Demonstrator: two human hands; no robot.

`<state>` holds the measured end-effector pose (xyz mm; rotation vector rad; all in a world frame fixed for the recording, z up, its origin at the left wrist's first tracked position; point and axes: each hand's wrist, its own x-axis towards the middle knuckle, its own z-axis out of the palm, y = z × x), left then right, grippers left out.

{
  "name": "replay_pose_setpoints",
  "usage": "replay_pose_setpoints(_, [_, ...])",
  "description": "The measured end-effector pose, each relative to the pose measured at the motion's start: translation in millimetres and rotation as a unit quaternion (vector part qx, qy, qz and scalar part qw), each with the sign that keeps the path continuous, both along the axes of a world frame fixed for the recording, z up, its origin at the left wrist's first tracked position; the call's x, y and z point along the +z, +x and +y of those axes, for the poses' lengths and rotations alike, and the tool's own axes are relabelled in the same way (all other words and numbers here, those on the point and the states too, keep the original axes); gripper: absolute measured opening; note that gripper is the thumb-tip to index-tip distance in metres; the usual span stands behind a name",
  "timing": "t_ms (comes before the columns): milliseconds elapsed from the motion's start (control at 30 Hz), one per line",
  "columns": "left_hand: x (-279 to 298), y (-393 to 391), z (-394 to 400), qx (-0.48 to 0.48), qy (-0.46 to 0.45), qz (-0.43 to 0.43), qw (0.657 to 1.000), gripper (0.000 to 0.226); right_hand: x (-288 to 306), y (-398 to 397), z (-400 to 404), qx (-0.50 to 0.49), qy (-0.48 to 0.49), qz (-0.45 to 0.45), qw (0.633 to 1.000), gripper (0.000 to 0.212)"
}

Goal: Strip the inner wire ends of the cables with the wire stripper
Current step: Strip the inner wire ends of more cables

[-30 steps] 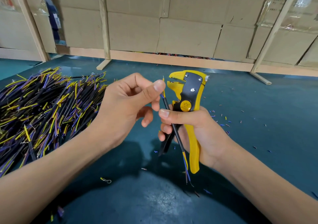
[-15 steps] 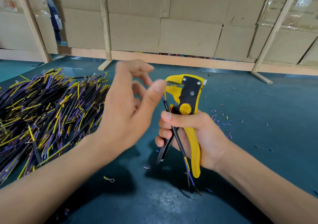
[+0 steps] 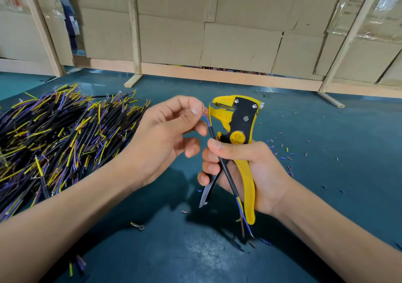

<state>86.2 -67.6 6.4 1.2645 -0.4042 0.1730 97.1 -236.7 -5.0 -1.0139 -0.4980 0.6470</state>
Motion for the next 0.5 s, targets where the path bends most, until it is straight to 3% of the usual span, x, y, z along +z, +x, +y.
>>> replay_pose_setpoints(133, [4,0,-1,0.04,0.015,-0.015,0.999,0.008,1,2,-1,-0.008,-0.012,0.002,1.0,0.021])
replay_pose_setpoints(500, [9,0,1,-0.018,0.0,0.035,0.999,0.017,-7,4,0,0.059,-0.002,0.043,0.997,0.024])
